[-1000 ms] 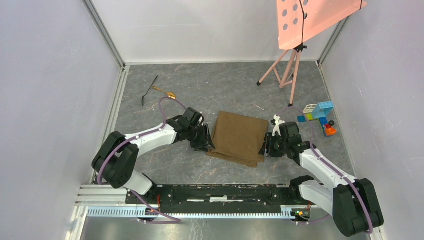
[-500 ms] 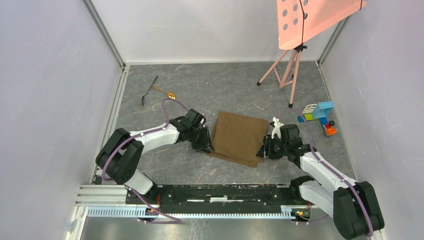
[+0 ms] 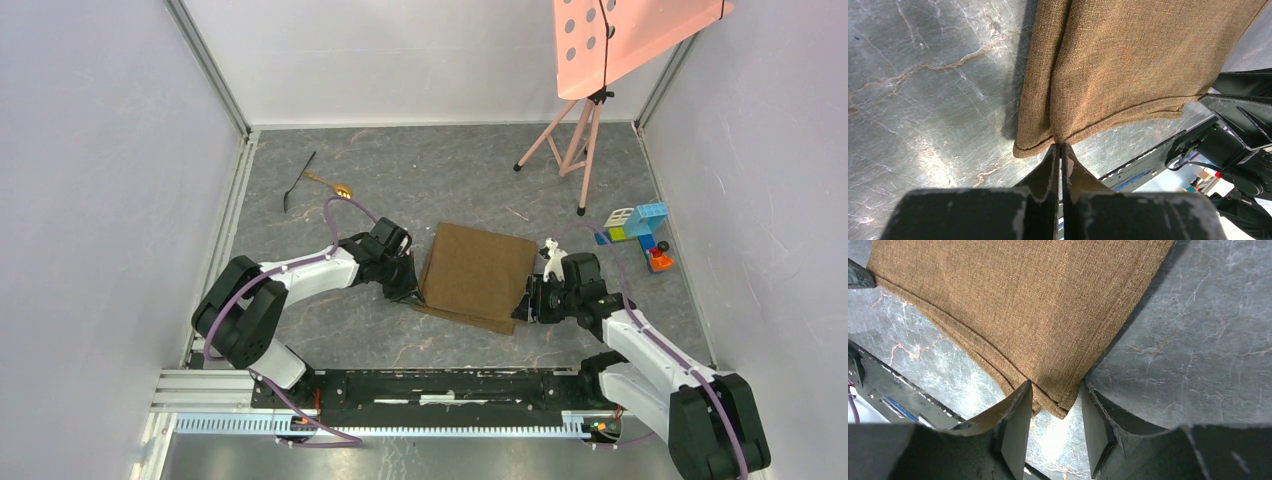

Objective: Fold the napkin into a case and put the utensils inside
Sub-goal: Smooth out the square-folded napkin at the center of the board.

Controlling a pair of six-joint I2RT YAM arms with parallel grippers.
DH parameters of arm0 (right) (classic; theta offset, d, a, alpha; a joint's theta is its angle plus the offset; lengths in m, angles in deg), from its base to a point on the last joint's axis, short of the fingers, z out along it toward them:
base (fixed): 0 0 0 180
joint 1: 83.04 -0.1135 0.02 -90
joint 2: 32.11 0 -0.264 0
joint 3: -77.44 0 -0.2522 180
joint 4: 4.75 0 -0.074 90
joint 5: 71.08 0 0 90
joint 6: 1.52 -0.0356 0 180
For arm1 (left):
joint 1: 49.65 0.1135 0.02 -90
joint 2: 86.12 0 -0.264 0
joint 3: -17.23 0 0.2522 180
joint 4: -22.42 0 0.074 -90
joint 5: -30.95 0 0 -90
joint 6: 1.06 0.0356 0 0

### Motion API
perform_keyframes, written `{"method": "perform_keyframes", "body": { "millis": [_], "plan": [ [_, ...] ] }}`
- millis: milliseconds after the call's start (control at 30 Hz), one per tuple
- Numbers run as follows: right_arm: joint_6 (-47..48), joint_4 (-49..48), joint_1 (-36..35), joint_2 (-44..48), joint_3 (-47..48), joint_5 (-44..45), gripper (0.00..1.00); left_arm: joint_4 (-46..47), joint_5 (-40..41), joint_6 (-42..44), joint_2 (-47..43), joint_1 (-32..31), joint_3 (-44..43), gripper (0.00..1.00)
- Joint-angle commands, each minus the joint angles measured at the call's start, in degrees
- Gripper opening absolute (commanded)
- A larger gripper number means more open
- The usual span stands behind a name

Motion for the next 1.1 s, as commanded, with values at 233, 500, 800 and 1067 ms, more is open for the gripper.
{"method": "perform_keyframes", "body": {
  "millis": [233,500,800,1067],
  "plan": [
    [-3.12,-2.30,-0.01,1.71,-3.94,-2.67,0.36,2.26,0.75,0.48,-1.36,-0.28,1.02,0.02],
    [-2.97,0.40,-0.01,3.51,-2.03,-2.21,0.09,-0.14,1.64,1.72,-3.97,-0.30,-0.48,0.02],
    [-2.96,3.76,-0.02,5.90,0.03,-2.62,0.09,-2.33,2.32,2.97,-5.54,-0.27,-1.61,0.02],
    [-4.29,3.53,-0.01,6.63,0.42,-4.59,0.03,-4.59,3.85,4.43,-6.98,0.04,-1.65,0.02]
  ]
}}
